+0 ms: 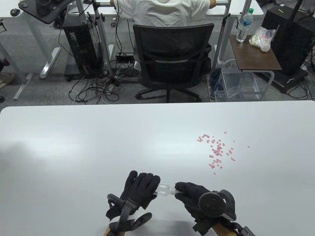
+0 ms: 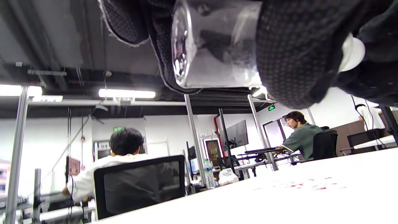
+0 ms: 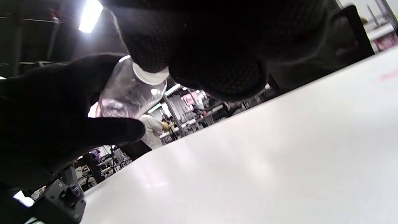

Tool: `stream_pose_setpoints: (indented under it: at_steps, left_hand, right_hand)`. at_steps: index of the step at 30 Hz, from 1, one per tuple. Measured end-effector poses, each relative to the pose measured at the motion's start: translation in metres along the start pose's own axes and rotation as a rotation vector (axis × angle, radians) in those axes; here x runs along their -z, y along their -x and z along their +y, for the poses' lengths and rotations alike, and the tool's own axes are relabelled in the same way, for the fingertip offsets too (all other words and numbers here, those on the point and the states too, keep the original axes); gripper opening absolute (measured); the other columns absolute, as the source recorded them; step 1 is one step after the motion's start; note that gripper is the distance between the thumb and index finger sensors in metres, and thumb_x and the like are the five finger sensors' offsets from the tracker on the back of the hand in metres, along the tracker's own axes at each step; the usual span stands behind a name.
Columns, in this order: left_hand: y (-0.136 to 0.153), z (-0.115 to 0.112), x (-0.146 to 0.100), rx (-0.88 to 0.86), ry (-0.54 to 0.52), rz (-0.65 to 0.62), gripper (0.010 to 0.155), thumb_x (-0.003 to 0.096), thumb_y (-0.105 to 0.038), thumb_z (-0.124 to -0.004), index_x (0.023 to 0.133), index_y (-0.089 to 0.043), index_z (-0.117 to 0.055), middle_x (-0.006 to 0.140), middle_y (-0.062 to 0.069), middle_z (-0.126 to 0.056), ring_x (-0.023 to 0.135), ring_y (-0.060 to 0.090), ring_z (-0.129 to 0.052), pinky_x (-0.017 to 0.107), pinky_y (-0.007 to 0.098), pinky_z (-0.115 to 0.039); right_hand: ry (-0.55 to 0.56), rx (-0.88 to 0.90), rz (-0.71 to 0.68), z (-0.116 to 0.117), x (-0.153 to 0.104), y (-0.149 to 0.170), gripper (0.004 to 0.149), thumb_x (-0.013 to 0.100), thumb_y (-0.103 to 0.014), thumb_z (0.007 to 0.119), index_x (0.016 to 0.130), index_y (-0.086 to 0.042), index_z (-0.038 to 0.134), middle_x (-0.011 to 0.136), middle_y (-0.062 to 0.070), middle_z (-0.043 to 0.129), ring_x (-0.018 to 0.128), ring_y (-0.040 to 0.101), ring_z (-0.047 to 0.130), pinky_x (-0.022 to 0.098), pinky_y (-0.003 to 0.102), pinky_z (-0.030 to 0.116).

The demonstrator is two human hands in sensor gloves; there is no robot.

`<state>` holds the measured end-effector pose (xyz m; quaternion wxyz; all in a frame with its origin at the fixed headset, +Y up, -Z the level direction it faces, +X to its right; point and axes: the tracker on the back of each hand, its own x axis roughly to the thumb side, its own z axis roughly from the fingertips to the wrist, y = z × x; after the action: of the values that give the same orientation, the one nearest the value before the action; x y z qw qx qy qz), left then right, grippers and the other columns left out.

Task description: Squeeze empty conical bottle to blow paper scraps with air puff

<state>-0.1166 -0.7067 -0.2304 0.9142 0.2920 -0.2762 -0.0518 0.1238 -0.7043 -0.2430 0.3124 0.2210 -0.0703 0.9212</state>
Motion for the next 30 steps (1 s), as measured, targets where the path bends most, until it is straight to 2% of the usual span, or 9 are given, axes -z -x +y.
stream_pose_setpoints:
  at_steps: [3,6,11,13,15,18,21,26,30]
  left_hand:
    - [0.003,0.001,0.002,0.022,0.038,0.04,0.072,0.041,-0.049,-0.098,0.105,-0.03,-0.07,0.104,-0.002,-0.082,0.094,0.022,-0.092,0.081,0.056,-0.055]
    - [0.005,-0.007,0.002,-0.173,0.149,0.104,0.073,0.0423,-0.047,-0.097,0.106,-0.027,-0.069,0.105,0.002,-0.081,0.095,0.026,-0.091,0.082,0.059,-0.052]
    - [-0.001,-0.006,0.004,-0.025,0.146,0.047,0.075,0.0426,-0.048,-0.096,0.107,-0.025,-0.067,0.105,0.002,-0.082,0.096,0.024,-0.093,0.082,0.057,-0.052]
    - [0.001,-0.007,0.007,-0.057,0.157,0.078,0.079,0.0433,-0.048,-0.095,0.11,-0.021,-0.061,0.105,0.004,-0.081,0.095,0.025,-0.093,0.082,0.057,-0.052]
    - [0.005,-0.009,0.012,-0.09,0.177,0.137,0.078,0.044,-0.049,-0.093,0.109,-0.021,-0.061,0.104,0.004,-0.083,0.094,0.026,-0.095,0.082,0.057,-0.053]
    - [0.019,-0.016,0.022,-0.22,0.259,0.267,0.076,0.045,-0.049,-0.092,0.11,-0.024,-0.062,0.108,0.004,-0.08,0.099,0.026,-0.091,0.082,0.058,-0.052]
    - [0.04,-0.027,0.04,-0.445,0.331,0.396,0.074,0.0436,-0.051,-0.095,0.11,-0.034,-0.068,0.121,0.012,-0.059,0.112,0.034,-0.07,0.083,0.061,-0.047]
    - [0.072,-0.057,0.075,-0.607,0.321,0.578,0.073,0.0394,-0.056,-0.098,0.106,-0.038,-0.075,0.107,0.001,-0.072,0.088,0.023,-0.081,0.078,0.055,-0.057]
    - [0.089,-0.089,0.088,-0.793,0.284,0.73,0.076,0.0428,-0.05,-0.099,0.109,-0.032,-0.066,0.108,0.005,-0.071,0.09,0.028,-0.083,0.077,0.056,-0.058]
  right_hand:
    - [0.044,0.037,-0.003,0.0,-0.003,0.002,0.046,0.05,-0.03,0.09,0.086,-0.002,0.089,0.065,0.017,0.101,0.046,0.026,0.106,0.031,0.04,0.093]
    - [0.063,-0.021,-0.08,-0.002,-0.002,-0.001,0.046,0.05,-0.03,0.088,0.087,-0.003,0.088,0.068,0.017,0.1,0.049,0.026,0.105,0.034,0.041,0.093]
    - [-0.051,0.121,0.061,0.001,0.002,0.009,0.045,0.052,-0.03,0.087,0.086,-0.002,0.088,0.065,0.017,0.1,0.046,0.026,0.105,0.032,0.041,0.092]
    - [-0.015,0.19,0.058,-0.003,0.003,0.015,0.049,0.052,-0.032,0.088,0.09,-0.003,0.085,0.071,0.018,0.098,0.051,0.027,0.103,0.036,0.042,0.092]
    - [0.004,0.213,0.051,-0.01,0.003,0.02,0.058,0.052,-0.037,0.087,0.098,-0.002,0.078,0.08,0.02,0.092,0.059,0.03,0.1,0.042,0.045,0.089]
    - [0.052,0.218,0.073,-0.02,0.002,0.033,0.059,0.053,-0.036,0.085,0.099,-0.001,0.077,0.083,0.022,0.09,0.062,0.033,0.098,0.045,0.048,0.087]
    - [0.047,0.15,0.1,-0.022,0.002,0.043,0.059,0.053,-0.035,0.085,0.101,-0.001,0.075,0.084,0.023,0.088,0.064,0.034,0.097,0.047,0.05,0.086]
    - [0.021,0.126,0.097,-0.018,0.003,0.048,0.061,0.054,-0.038,0.083,0.101,-0.001,0.074,0.085,0.023,0.088,0.064,0.034,0.096,0.049,0.053,0.085]
    - [0.011,0.072,0.06,-0.017,0.003,0.04,0.063,0.055,-0.042,0.082,0.102,-0.001,0.073,0.085,0.024,0.087,0.064,0.035,0.095,0.05,0.053,0.084]
